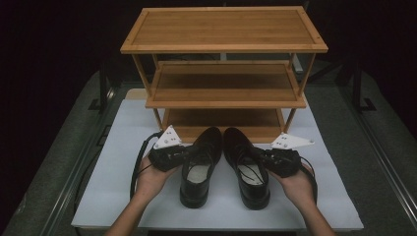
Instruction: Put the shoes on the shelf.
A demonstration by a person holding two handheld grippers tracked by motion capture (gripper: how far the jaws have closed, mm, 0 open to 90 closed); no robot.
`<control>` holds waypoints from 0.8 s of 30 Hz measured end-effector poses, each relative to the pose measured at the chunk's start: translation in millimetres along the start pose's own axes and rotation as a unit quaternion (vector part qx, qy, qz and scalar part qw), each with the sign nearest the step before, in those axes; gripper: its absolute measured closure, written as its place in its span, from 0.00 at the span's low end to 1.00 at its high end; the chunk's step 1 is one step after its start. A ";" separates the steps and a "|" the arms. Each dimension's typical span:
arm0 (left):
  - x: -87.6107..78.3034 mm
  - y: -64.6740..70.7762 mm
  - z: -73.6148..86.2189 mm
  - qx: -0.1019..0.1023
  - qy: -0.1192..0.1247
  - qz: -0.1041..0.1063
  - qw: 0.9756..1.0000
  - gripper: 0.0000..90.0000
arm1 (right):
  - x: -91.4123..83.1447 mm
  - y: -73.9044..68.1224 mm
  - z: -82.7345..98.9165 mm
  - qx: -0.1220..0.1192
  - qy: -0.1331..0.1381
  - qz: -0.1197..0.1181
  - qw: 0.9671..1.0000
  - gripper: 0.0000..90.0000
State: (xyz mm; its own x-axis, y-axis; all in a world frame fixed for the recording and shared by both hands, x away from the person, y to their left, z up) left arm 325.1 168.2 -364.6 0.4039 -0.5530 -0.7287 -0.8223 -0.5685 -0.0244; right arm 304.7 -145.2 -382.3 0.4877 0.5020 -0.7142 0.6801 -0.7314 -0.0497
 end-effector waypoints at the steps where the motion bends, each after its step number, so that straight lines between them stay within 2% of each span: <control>1: 0.0 -1.8 -2.3 -0.001 0.004 -0.002 1.000 0.97 | -0.8 3.2 -1.7 0.004 0.006 0.000 1.000 0.97; 9: 11.7 -22.0 -21.8 -0.012 0.025 -0.020 0.999 0.97 | 5.9 25.8 -23.1 0.023 0.024 0.009 0.999 0.97; 14: 27.3 -37.1 -30.0 -0.014 0.032 -0.030 0.999 0.97 | 20.5 40.3 -35.5 0.031 0.032 0.016 0.999 0.97; 17: 37.7 -45.1 -32.0 -0.026 0.037 -0.035 0.998 0.97 | 29.8 45.8 -40.9 0.038 0.030 0.020 0.999 0.97; 24: 57.4 -54.2 -33.9 -0.036 0.046 -0.062 0.996 0.97 | 53.6 54.1 -49.4 0.051 0.035 0.034 0.998 0.97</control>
State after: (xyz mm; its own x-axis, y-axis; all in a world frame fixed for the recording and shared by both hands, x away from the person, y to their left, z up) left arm 406.4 146.7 -381.9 0.5385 -0.5282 -0.6565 -0.7348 -0.6757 -0.0591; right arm 394.7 -135.0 -388.8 0.5697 0.4777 -0.6688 0.5866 -0.8063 -0.0763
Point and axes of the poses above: each handheld gripper's, and its own axes: x roughly forward along the jaws, z roughly out of its underside, y roughly to its right, the point moved 2 cm from there along x, roughly forward along the jaws, and after that the axes turned 15 degrees about -y, right-handed, at the moved point
